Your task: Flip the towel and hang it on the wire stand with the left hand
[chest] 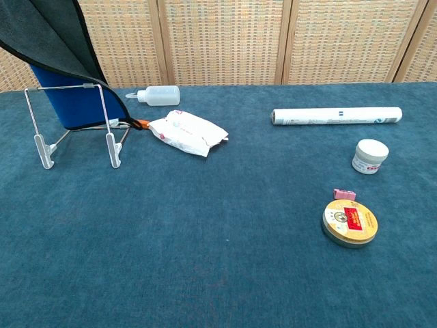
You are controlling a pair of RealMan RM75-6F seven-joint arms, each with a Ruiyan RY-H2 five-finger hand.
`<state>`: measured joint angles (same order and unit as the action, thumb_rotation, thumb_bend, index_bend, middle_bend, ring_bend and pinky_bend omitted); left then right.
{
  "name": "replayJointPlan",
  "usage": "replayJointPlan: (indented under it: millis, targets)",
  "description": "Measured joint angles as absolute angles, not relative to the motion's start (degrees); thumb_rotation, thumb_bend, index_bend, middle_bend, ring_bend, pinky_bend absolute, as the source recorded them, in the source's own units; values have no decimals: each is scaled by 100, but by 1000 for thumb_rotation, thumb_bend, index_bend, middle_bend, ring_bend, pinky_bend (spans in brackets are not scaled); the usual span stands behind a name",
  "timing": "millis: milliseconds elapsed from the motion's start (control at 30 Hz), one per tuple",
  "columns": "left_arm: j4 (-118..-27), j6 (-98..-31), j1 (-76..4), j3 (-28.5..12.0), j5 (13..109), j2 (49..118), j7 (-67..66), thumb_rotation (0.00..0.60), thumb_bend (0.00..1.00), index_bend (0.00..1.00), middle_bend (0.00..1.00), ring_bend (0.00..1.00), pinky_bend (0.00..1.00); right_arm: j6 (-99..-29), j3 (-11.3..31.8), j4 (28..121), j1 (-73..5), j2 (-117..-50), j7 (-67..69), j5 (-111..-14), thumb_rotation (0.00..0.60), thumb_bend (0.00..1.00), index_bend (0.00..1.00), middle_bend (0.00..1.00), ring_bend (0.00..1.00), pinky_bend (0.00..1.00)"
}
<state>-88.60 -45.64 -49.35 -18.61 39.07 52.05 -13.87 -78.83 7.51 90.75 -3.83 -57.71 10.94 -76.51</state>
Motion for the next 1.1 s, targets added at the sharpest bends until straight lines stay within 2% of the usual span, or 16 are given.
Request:
replayJointPlan:
  millis: [367,700,1100]
  targets:
    - [-9113,-4431,-4724,-1635,4145,4829,-1298,600,614,891,0,0,0,-7916,739,9086,-367,-5751,1141,-7690,600,0,0,0,0,0]
    - [-9505,-4663,-4410,-1411,4634,4591,-1273,600,616,891,0,0,0,-7993,712,9120,-334,-5712,1206,-7781,600,0,0,0,0,0]
    - [-9802,-5113,-4002,-963,5502,4870,-1419,600,615,891,0,0,0,-8132,666,9176,-270,-5648,1316,-7934,600,0,0,0,0,0]
